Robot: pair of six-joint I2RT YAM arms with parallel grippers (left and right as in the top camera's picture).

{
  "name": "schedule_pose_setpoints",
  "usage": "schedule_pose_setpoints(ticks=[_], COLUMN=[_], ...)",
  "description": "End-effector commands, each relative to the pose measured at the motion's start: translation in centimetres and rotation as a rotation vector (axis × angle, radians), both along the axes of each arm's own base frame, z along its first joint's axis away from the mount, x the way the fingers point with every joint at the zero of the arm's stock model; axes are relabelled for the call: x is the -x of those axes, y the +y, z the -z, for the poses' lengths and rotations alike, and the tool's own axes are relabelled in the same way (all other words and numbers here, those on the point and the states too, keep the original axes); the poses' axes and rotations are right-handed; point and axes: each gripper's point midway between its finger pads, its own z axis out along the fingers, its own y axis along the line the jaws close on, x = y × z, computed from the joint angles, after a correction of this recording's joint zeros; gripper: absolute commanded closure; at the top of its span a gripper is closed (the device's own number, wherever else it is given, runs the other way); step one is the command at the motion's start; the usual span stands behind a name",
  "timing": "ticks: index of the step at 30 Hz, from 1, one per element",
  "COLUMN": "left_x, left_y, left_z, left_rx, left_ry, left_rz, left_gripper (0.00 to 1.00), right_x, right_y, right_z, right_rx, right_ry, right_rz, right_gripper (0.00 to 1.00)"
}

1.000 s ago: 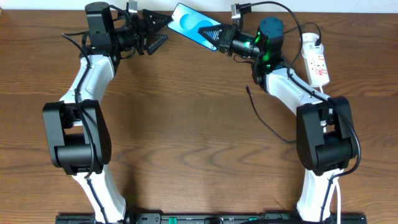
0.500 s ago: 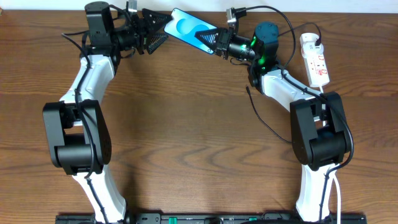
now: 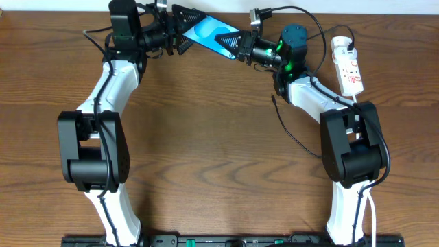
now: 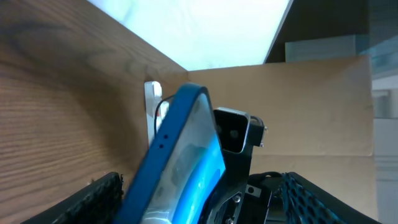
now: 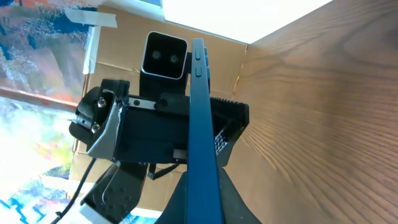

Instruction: Plug charger to phone and switch on socket

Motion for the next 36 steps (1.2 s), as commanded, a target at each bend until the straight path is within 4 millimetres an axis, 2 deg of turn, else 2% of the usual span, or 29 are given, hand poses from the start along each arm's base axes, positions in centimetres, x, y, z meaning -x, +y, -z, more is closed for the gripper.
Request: schedule_pose_setpoints(ticks=[1, 12, 21, 36], left_x=[0.2, -0.2, -0.4, -0.2], left_y=[0.2, 0.0, -0.8, -0.9], left_z=[-1.1, -1.2, -4.1, -3.6], left_rx=[0.023, 0.030, 0.088, 0.085], left_ry=[0.014, 0.031, -0.053, -0.045], left_rz=[0.000, -0.028, -0.021, -0.014], left_gripper=[0.19, 0.19, 0.19, 0.19], right_x=[0.6, 0.5, 0.5, 0.2], right_y=[1.1, 1.6, 2.4, 2.3], right_z=[-1.4, -2.0, -2.9, -3.0], right_rx=[-0.013, -0.037, -0.078, -0.149], right_ry=[-0.038, -0.033, -0.017, 0.171], right_rz=[-0.029, -0.008, 0.021, 0.023], right_gripper=[0.99, 0.99, 0.99, 0.99])
